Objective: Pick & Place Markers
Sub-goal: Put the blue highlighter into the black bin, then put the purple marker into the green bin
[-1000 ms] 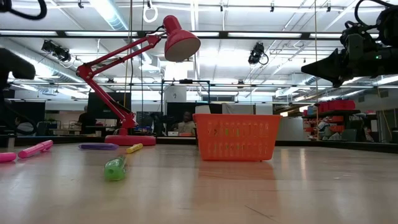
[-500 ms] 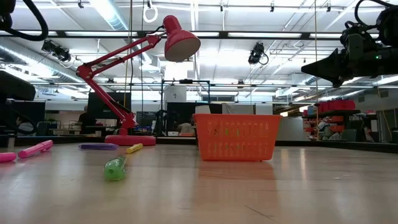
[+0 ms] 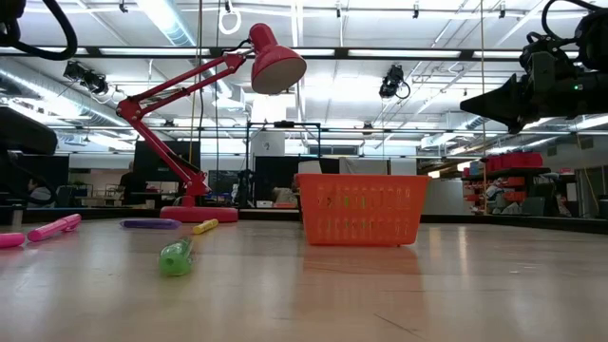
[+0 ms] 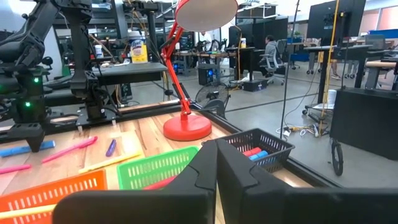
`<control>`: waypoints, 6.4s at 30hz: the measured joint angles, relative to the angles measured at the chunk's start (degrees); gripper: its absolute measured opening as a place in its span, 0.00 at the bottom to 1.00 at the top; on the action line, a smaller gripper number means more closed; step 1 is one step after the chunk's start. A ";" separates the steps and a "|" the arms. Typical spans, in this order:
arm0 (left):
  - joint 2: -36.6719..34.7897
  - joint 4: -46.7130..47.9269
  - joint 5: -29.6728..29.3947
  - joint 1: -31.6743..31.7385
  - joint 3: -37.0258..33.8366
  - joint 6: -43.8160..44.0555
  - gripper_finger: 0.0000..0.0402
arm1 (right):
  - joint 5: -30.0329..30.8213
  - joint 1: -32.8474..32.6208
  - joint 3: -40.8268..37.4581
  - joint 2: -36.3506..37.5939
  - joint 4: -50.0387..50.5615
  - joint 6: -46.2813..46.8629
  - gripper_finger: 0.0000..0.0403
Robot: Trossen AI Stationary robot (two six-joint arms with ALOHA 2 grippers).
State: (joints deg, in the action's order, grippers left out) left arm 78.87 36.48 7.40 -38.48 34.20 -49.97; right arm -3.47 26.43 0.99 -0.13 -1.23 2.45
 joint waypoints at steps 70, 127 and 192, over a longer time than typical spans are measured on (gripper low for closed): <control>-2.05 13.51 -7.23 18.86 18.83 139.34 0.15 | 0.00 0.00 0.00 0.01 0.00 0.01 0.03; 46.12 33.18 -8.24 54.60 86.38 112.49 0.15 | 0.01 -0.01 0.00 -0.02 0.02 0.00 0.03; 61.18 16.38 -35.47 60.19 89.15 112.32 0.36 | -0.01 0.00 0.00 0.01 0.00 -0.01 0.03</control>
State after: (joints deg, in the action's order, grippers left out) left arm 140.05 52.86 -28.08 21.71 123.35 62.35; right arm -3.49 26.43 0.99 -0.12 -1.23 2.45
